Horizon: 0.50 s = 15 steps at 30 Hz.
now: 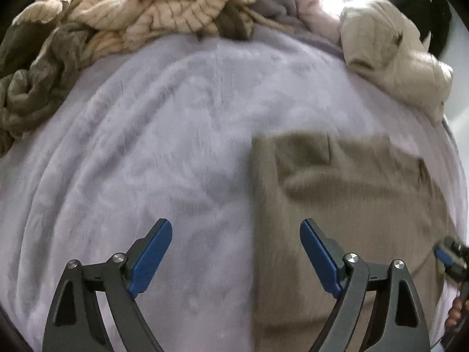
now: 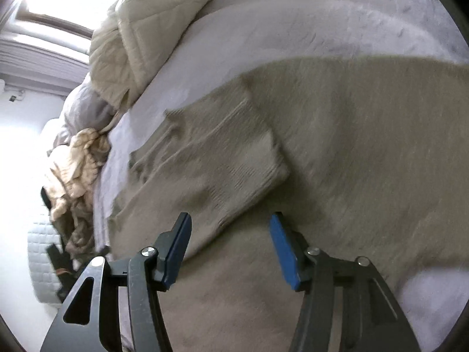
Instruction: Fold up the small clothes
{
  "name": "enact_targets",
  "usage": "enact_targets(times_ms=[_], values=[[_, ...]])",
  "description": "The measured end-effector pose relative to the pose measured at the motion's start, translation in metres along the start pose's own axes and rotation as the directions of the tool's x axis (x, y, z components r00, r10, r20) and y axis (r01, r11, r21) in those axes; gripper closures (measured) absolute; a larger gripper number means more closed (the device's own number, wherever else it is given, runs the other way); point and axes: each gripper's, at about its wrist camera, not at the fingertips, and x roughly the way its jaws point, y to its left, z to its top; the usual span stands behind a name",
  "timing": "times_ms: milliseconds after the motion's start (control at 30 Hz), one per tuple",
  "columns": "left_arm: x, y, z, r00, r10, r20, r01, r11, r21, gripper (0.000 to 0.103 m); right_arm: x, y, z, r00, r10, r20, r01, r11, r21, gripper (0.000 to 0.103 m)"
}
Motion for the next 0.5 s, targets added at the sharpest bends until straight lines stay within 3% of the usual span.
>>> enact_targets(times_ms=[133,167,200,233,267,300,433,500], values=[[0.008,0.001,-0.029,0.992,-0.081,-0.093,0.08,0.997,-0.013,0.014,0.015,-0.003,-0.002,0.999,0.036,0.0,-0.036,0.997,0.073,0.043],[0.013,-0.001,-0.034,0.987,-0.105,-0.122,0.103,0.994,-0.024,0.022,0.018,-0.006,0.001,0.999,0.045,0.01,-0.045,0.994,0.098,0.044],[0.015,-0.002,-0.038,0.986,-0.11,-0.129,0.108,0.994,-0.025,0.031,0.02,-0.009,0.002,0.998,0.053,0.02,-0.055,0.991,0.124,0.062],[0.015,-0.005,-0.04,0.985,-0.112,-0.132,0.112,0.994,-0.013,0.045,0.023,-0.012,0.004,0.998,0.053,0.024,-0.056,0.985,0.161,0.096],[0.013,-0.011,-0.041,0.986,-0.116,-0.122,0.118,0.993,0.01,0.062,0.022,-0.015,0.004,0.998,0.058,0.02,-0.061,0.981,0.183,0.096],[0.01,-0.013,-0.041,0.986,-0.119,-0.115,0.122,0.992,0.023,0.069,0.019,-0.015,0.001,0.997,0.067,0.035,-0.073,0.979,0.192,0.096],[0.005,-0.021,-0.04,0.997,-0.053,-0.062,0.059,0.993,0.105,0.071,0.015,-0.016,-0.013,1.0,-0.028,0.011,0.027,0.993,0.116,0.096],[0.002,-0.022,-0.04,0.998,-0.033,-0.048,0.038,0.994,0.105,0.071,0.012,-0.021,-0.015,1.0,-0.016,0.007,0.014,0.991,0.131,0.096]])
